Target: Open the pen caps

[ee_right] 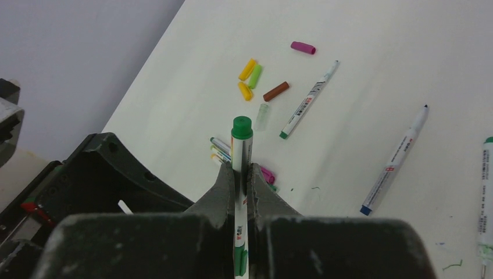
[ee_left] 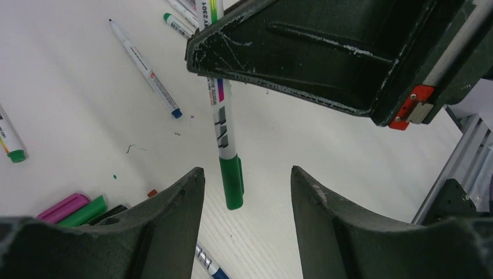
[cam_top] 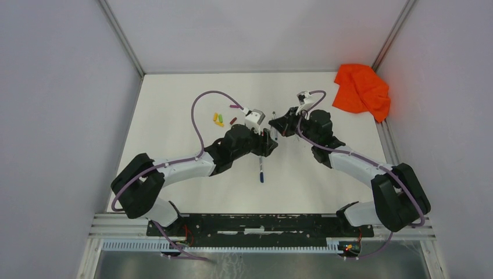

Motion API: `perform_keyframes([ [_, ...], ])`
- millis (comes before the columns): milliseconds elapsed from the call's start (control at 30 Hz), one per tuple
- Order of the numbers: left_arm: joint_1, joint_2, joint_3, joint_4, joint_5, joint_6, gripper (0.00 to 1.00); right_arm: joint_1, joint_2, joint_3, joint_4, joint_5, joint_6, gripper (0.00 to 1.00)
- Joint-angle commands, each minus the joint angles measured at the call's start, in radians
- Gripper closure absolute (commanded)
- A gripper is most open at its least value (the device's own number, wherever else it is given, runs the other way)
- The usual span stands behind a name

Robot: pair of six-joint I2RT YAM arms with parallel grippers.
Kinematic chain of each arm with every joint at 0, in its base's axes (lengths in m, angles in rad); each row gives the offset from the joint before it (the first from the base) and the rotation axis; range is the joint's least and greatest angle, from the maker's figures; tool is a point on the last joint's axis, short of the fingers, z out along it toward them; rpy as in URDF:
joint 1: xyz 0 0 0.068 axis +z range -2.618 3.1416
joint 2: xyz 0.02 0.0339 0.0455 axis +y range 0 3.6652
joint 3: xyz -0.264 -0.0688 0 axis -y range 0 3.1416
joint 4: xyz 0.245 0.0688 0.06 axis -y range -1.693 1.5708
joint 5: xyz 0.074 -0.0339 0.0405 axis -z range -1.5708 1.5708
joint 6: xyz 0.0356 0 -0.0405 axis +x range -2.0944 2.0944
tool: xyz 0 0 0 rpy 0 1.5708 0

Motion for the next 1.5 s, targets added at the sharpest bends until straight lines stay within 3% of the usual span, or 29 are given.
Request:
perform_keyframes([
  [0,0.007,0.023,0.031,0.061,0.046,-0.018,0.38,0.021,-0.028,-0.012,0.101,-0.024,0.044,1.00],
  [367,0.015,0.018,-0.004,0.084,0.065,-0.024,0.49,0.028,-0.040,-0.023,0.123,-0.018,0.076,1.00],
  [500,0.022,0.020,-0.008,0.091,0.095,-0.023,0.76,0.028,-0.046,-0.034,0.136,-0.019,0.090,1.00],
  [567,0.024,0.022,-0.011,0.095,0.105,-0.023,0.95,0.028,-0.051,-0.039,0.137,-0.017,0.091,1.00],
  [600,0.024,0.021,-0.015,0.102,0.110,-0.024,0.98,0.028,-0.050,-0.039,0.139,-0.017,0.094,1.00],
  [800,0.023,-0.010,-0.055,0.134,0.230,0.007,0.98,0.001,-0.040,-0.024,0.171,-0.050,0.090,1.00],
  [1067,0.036,-0.053,-0.067,0.172,0.555,0.014,0.98,-0.170,-0.018,0.032,0.397,-0.237,0.191,1.00],
  [1200,0.037,-0.025,-0.073,0.230,0.667,-0.025,0.98,-0.273,0.008,0.039,0.595,-0.298,0.348,1.00],
  [1367,0.041,-0.017,-0.091,0.251,0.693,-0.033,0.98,-0.356,0.062,0.066,0.772,-0.324,0.497,1.00],
  [1467,0.050,-0.027,-0.091,0.215,0.623,-0.030,0.98,-0.363,0.071,0.108,0.719,-0.324,0.476,1.00],
])
